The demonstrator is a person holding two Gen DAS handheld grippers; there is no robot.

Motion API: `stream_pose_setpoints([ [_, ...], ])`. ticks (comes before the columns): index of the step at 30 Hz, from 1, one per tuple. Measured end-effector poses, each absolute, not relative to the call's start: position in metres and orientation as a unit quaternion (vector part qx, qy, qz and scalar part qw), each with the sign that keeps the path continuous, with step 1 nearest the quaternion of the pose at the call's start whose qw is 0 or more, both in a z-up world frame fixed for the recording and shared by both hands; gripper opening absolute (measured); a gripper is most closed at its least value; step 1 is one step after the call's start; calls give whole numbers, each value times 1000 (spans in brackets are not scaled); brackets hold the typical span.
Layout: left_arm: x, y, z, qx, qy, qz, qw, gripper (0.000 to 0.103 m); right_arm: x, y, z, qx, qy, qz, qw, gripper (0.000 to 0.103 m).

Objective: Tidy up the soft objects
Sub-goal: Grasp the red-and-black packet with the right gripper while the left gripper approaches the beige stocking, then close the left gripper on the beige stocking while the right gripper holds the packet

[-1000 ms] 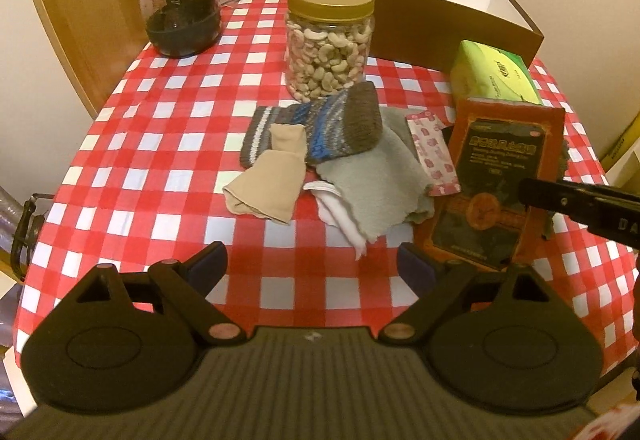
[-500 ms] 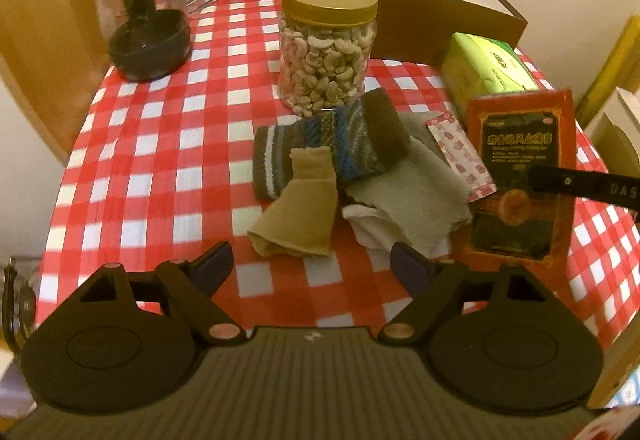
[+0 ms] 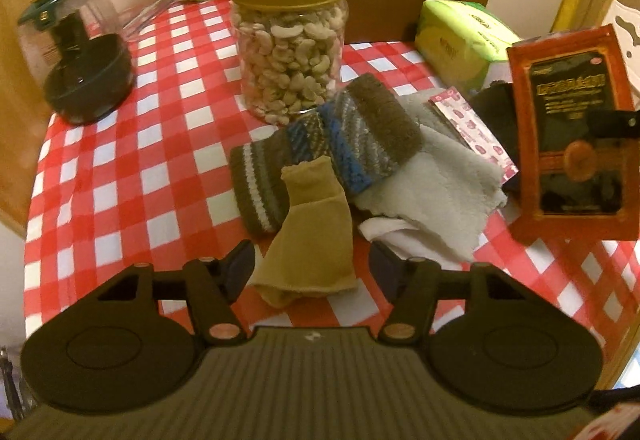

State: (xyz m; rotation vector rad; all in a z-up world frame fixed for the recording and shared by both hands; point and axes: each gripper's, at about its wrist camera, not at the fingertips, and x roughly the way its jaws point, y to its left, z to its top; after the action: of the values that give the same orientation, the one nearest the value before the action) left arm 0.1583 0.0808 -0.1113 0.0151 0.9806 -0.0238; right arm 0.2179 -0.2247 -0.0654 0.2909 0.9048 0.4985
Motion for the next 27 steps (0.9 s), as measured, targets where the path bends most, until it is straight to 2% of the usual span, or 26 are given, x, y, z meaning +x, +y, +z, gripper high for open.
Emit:
stream_pose_setpoints([
  [2,164,83,-115,12,470,-19,883,53,218,-227,-65,141,432,231,860,1],
  [5,172,85,-123,18,474,-31,880,36,217,-230,-64,145,435,224,860,1],
  [7,177,85,-127,16,477,-41,878,34,216,-231,-63,146,437,221,859,1],
  [10,183,86,-132,15,481,-46,875,23,218,-233,-62,147,440,220,858,1],
  [11,184,86,-133,17,482,-48,875,16,218,-234,-61,147,440,220,858,1],
  [14,186,88,-134,10,485,-54,873,8,220,-236,-59,147,441,221,857,1],
  [27,167,109,-99,-3,462,-38,886,7,240,-243,-35,158,438,244,851,1],
])
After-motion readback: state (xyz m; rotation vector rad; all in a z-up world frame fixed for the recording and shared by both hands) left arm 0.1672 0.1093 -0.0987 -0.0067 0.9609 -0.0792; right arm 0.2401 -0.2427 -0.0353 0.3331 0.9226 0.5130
